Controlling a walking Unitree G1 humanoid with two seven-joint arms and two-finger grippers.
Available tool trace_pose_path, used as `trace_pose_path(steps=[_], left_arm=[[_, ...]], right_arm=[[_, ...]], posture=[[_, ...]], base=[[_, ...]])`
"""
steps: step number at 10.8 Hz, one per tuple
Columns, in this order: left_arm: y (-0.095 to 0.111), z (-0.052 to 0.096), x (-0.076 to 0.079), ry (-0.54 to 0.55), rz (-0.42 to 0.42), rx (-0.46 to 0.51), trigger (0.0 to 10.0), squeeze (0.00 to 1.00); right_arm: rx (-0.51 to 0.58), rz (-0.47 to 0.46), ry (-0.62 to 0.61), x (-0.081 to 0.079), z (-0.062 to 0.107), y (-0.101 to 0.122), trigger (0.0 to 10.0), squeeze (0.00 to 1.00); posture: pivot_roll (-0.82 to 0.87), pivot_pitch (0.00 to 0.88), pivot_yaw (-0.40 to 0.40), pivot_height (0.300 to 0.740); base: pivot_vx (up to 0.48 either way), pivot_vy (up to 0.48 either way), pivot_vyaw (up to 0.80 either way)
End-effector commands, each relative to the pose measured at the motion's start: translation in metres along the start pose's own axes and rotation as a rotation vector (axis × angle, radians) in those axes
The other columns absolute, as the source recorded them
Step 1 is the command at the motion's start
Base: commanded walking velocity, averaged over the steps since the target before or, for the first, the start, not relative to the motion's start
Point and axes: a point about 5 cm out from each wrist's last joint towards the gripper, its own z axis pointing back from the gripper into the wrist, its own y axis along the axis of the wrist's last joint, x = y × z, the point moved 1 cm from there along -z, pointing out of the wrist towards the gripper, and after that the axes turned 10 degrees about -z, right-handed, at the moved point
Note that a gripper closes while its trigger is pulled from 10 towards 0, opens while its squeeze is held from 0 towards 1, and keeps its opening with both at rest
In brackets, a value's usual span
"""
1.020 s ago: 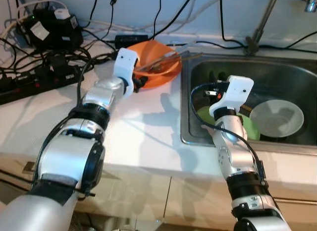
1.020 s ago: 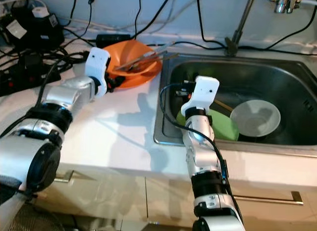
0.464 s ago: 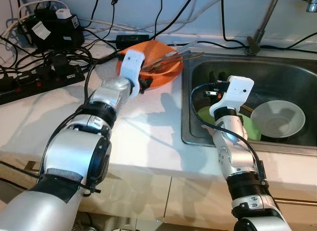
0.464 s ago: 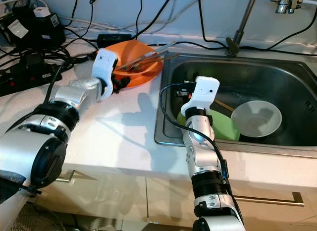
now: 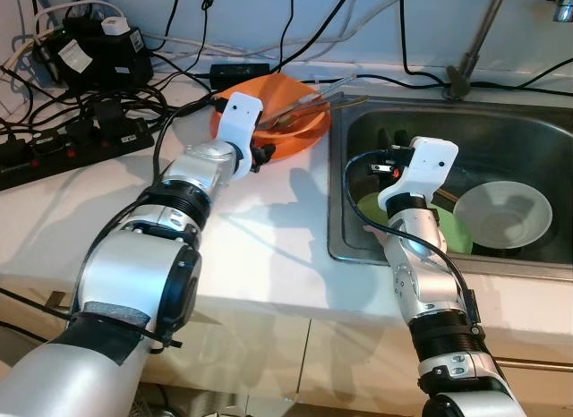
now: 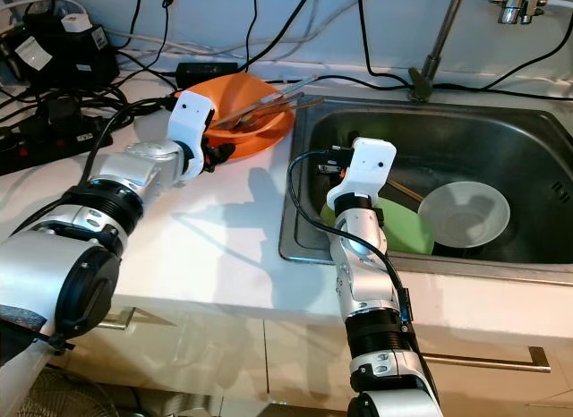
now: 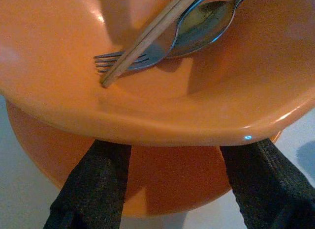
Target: Kitchen organization
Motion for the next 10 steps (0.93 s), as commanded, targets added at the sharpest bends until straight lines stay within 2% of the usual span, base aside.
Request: trace_pose_path(steps=[1,2,3,4,6,8,10], left_arm=[[-0.031,-0.001,0.006,-0.042,0.018,-0.116,10.0,0.00],[-0.046,0.000,0.007,-0.073,0.051,-0.155,10.0,0.00],[-0.053,0.001,0.007,-0.085,0.063,-0.177,10.0,0.00],[-0.069,0.003,0.009,-0.140,0.065,-0.223,10.0,0.00],[-0.076,0.007,0.006,-0.180,0.084,-0.243,10.0,0.00],[-0.068,0.012,-0.001,-0.202,0.105,-0.219,10.0,0.00],[-0.060,0.018,-0.002,-0.232,0.099,-0.195,10.0,0.00]], right_arm=[[-0.002,-0.001,0.009,-0.001,0.002,-0.001,10.0,0.00],[-0.005,-0.005,0.013,-0.003,0.002,-0.002,10.0,0.00],[-0.006,-0.007,0.015,-0.004,0.002,-0.003,10.0,0.00],[-0.007,-0.012,0.018,-0.006,0.002,-0.003,10.0,0.00],[-0.007,-0.015,0.019,-0.006,0.002,-0.003,10.0,0.00],[-0.012,-0.016,0.022,-0.005,0.000,-0.004,10.0,0.00],[-0.015,-0.021,0.030,-0.009,-0.001,-0.005,10.0,0.00]], posture=[[0.02,0.000,0.042,0.740],[0.02,0.000,0.045,0.740],[0.03,0.000,0.045,0.740],[0.03,0.000,0.047,0.740],[0.05,0.000,0.043,0.740],[0.07,0.000,0.037,0.740],[0.08,0.000,0.038,0.740]], base=[[0.000,0.000,0.00],[0.000,0.000,0.00],[0.000,0.000,0.00],[0.000,0.000,0.00],[0.000,0.000,0.00],[0.000,0.000,0.00],[0.000,0.000,0.00]])
